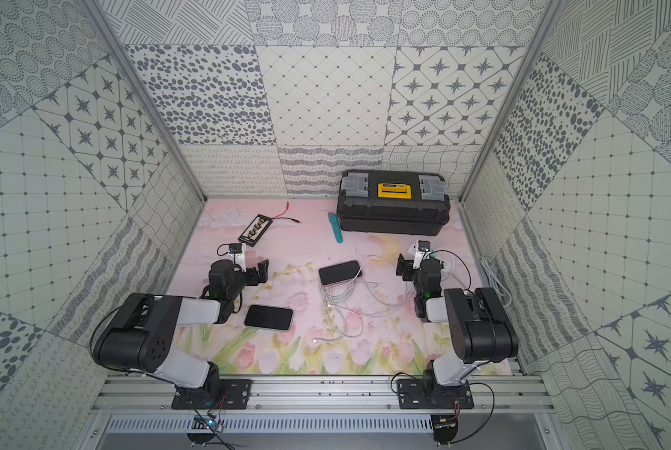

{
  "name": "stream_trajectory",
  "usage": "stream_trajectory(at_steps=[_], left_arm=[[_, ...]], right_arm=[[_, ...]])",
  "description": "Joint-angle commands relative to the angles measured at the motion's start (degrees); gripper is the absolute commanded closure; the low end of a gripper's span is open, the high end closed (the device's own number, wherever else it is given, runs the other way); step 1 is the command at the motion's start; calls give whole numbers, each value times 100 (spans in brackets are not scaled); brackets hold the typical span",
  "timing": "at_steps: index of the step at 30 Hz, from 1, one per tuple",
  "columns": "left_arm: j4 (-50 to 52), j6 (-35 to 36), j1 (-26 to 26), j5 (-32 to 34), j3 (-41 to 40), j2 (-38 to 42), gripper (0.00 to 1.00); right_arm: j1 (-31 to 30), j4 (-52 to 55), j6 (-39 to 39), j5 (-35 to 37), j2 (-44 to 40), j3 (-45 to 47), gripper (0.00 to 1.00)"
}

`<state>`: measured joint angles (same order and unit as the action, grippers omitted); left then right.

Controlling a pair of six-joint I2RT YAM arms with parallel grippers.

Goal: Plug the charging cable into the phone
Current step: Pick up the charging cable from the center of the board.

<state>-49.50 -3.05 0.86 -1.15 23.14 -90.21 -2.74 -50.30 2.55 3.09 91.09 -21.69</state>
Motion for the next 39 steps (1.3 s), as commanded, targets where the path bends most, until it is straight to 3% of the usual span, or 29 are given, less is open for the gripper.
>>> stream_trajectory(at_steps=[1,15,18,20,21,23,25,27,28,30,33,37,39], left_arm=[[-34,43,-34,-114,3,-23,1],[-35,30,-38,-96,7,-18,1],[106,-87,102,805,-5,256,1],[540,-38,426,1813,-38,987,1],[1004,-77,527,1996,33,1418,1],[2130,-920,573,2337,281,2267,1],[3563,-2544,563,2833,586,2864,1],[4550,-3365,409,2256,706,3261,1],[4656,-3572,299,1539,682,3342,1],[4668,-4076,156,284,536,3362,1],[5102,-4718,144,-864,467,3322,7],[6342,-5012,166,-1673,720,3386,16],[6886,-4963,279,-1984,872,3501,17]], right_arm=[[23,-151,-57,-37,-109,-93,3],[23,-147,-46,-46,-107,-98,3],[28,-146,-44,-46,-106,-100,3],[55,-140,-17,-111,-106,-103,3],[83,-146,-2,-172,-110,-97,3],[123,-151,16,-221,-103,-96,3],[99,-127,66,11,-234,-73,3],[58,426,76,303,-887,-92,3],[19,892,98,444,-1284,-167,3],[-13,2050,956,798,-2273,-398,3],[-32,2981,1586,-487,-3320,-676,3],[-456,3552,1733,-2574,-3637,-1252,3],[-1037,4260,1468,-2853,-3630,-1590,3]])
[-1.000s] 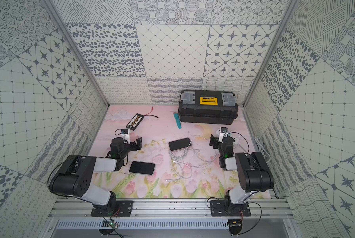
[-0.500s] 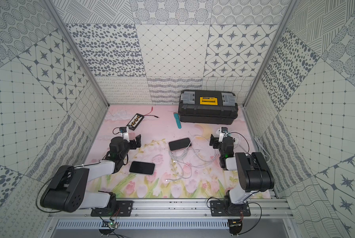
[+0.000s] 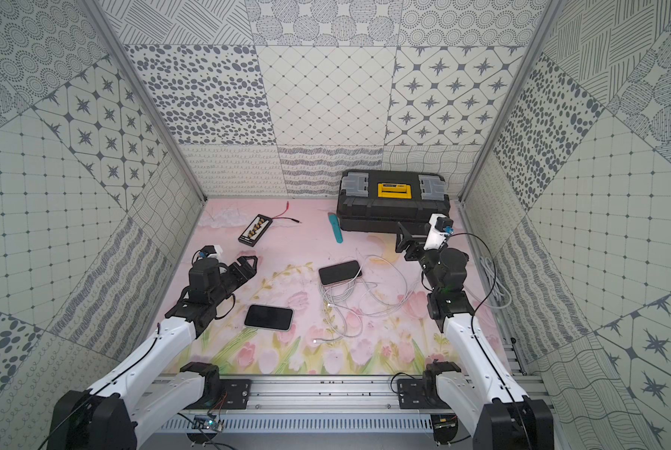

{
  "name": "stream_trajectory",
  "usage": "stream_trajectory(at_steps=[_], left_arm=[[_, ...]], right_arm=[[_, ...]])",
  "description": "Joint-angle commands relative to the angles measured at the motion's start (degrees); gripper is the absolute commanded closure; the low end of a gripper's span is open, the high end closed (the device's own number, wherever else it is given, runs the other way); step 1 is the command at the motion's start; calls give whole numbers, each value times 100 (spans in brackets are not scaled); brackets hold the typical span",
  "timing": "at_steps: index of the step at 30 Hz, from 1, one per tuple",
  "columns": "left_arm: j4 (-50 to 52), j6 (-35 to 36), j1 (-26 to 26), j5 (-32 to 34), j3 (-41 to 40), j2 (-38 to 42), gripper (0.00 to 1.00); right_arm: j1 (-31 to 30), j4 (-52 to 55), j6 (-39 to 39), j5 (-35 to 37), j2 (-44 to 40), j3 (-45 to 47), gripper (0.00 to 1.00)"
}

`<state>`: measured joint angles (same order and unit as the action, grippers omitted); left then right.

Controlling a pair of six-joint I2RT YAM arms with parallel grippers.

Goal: Plug the charging cable into the phone
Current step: Pick up the charging cable from the center of the board.

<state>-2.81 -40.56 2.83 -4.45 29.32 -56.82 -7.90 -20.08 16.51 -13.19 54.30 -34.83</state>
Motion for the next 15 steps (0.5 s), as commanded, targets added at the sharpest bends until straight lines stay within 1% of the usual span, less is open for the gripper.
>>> stream_trajectory(at_steps=[1,3,4,6,8,9,11,13,15], left_arm=[[2408,-1251,207,-1748,272,292,18],[2573,-1499,663,-1971,133,643,21],[2635,-1751,1004,-1897,30,839,22],[2634,-2222,1937,-1522,-223,1273,25],[2564,-2645,3011,-930,-390,1493,32],[2527,-2792,3534,-673,-430,1454,34],[2495,-2939,4487,-189,-350,1069,35],[2395,-2935,5077,89,-190,404,35],[2097,-2839,5339,18,-127,-217,38]], right_arm=[[-683,1611,-180,-1293,70,-522,3],[-1194,2251,-398,-1347,111,-879,3],[-1376,2448,-516,-1355,122,-983,3],[-1614,2695,-638,-1338,119,-1074,3],[-1715,2790,-630,-1325,79,-1057,3],[-1729,2816,-612,-1367,57,-1037,3],[-1727,2833,-575,-1425,-3,-987,3],[-1729,2830,-517,-1428,-143,-944,4],[-1748,2814,-451,-1448,-301,-886,4]])
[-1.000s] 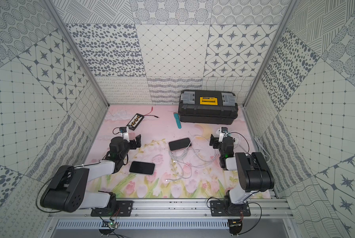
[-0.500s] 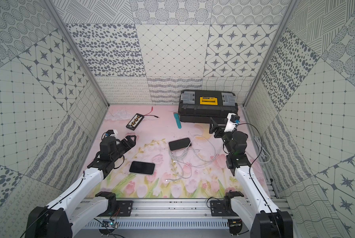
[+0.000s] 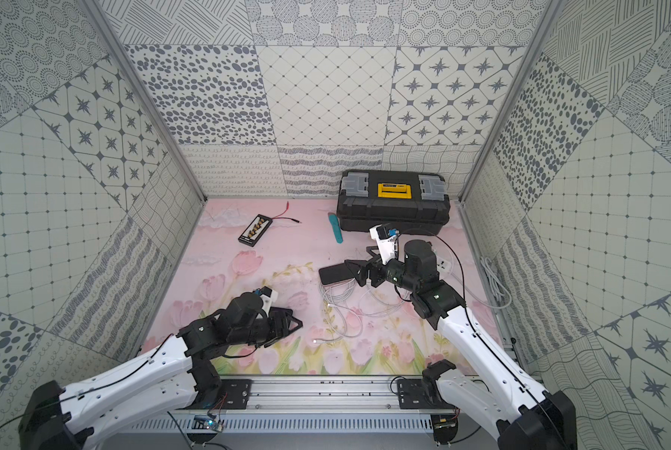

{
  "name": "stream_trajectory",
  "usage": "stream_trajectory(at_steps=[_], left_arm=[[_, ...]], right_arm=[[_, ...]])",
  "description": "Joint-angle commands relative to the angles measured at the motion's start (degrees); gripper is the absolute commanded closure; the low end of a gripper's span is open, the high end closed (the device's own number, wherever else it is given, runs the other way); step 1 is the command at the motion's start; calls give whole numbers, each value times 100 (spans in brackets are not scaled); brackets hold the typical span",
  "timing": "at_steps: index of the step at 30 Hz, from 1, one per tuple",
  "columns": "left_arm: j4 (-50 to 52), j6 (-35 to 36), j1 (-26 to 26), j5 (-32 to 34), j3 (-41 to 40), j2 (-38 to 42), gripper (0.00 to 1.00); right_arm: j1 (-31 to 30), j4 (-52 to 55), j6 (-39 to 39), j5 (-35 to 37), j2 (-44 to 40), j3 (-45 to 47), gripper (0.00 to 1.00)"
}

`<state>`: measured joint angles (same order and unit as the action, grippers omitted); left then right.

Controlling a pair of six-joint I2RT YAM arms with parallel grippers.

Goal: Plug the charging cable into the phone
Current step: Pick up the charging cable from the center of the board.

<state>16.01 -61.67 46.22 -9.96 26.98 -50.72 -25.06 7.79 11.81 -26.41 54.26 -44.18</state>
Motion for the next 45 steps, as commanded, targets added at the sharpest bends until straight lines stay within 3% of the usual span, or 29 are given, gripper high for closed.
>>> stream_trajectory(at_steps=[1,5,11,21,27,36,45], left_arm=[[22,-721,1102,594,47,-969,39],[-1742,-909,1205,479,-721,-1150,41],[-3211,-800,1207,-4,-389,-2380,44],[-3949,-700,1094,134,-527,-2764,47],[-4551,-741,815,-78,-763,-2821,65],[-4771,-682,606,-79,-1224,-2407,69],[-5413,-669,586,-312,-1201,-2853,79]], right_arm=[[-50,29,22,-134,-371,74,4],[-55,56,36,-173,-629,189,4],[-56,56,162,-299,-685,283,4],[-66,32,256,-241,-986,423,5],[-69,23,264,-251,-900,424,6],[-68,-49,302,-238,-916,494,6],[-69,-113,365,-267,-875,550,8]])
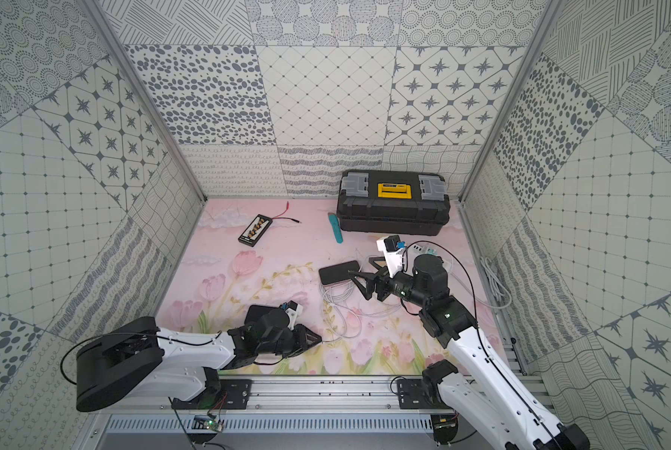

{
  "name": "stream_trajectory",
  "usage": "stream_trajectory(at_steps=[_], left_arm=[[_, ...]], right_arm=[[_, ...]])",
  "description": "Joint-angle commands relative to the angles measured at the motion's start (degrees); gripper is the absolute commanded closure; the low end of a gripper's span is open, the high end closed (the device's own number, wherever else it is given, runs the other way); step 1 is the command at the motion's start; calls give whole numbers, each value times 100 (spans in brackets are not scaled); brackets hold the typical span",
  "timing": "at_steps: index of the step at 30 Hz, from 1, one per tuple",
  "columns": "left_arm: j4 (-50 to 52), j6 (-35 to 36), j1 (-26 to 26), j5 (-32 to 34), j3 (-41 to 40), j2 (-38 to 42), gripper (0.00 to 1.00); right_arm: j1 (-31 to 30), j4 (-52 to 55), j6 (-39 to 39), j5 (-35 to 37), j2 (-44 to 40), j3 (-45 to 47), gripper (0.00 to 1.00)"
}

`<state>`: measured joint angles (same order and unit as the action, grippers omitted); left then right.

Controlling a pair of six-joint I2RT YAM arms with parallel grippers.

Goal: Plug the charging cable into the phone
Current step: Pick up the charging cable from the center of the board.

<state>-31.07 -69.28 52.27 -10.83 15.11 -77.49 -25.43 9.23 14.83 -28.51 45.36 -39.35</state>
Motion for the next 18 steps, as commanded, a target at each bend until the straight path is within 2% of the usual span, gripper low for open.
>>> stream_trajectory(at_steps=[1,6,11,18], left_arm=[[-809,75,-28,-234,-62,-203,80],[-987,15,-19,-252,-206,-173,82],[-1001,21,-20,-307,-289,-12,71],[-1073,29,-19,-350,-368,41,80]], right_arm=[[-34,-255,70,-67,18,76,8],[-35,-264,59,-54,19,120,7],[-40,-264,47,-41,33,139,8],[-41,-273,69,-57,62,154,7]])
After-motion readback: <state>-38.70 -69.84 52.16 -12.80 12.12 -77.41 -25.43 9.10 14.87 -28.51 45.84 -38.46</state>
